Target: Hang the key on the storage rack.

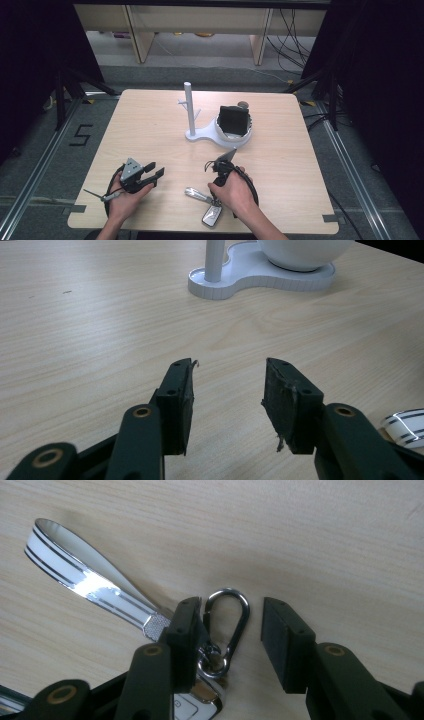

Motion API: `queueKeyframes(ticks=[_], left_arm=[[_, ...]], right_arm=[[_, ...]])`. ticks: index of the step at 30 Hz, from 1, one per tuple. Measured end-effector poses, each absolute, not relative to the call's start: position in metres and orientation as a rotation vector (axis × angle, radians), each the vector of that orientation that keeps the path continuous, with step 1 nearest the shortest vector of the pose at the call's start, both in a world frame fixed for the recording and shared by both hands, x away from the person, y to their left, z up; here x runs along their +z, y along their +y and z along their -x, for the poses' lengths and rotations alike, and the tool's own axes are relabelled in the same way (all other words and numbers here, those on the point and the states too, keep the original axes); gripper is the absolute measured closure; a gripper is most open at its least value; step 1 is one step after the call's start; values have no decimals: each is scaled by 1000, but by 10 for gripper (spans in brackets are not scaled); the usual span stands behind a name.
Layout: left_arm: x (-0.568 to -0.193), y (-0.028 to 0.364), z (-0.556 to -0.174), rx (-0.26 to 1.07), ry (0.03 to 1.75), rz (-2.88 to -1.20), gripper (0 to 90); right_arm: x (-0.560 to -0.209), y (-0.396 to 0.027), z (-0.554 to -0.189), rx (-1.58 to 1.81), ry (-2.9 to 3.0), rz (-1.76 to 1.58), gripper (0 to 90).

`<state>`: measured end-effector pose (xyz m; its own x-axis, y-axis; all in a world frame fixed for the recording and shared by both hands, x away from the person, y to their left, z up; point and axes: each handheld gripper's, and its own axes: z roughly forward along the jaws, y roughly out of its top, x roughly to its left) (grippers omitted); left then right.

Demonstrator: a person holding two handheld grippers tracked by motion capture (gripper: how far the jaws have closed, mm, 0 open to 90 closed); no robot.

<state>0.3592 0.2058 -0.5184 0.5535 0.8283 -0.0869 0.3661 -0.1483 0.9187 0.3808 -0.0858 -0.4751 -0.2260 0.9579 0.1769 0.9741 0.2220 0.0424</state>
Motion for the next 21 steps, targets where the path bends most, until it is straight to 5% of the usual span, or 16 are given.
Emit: queueKeyframes(ticks=[21], left_arm=[[-518,206,-358,546,1013,-1729,543]], right_arm=[[-475,-82,-381,-247,-2536,1827,694]])
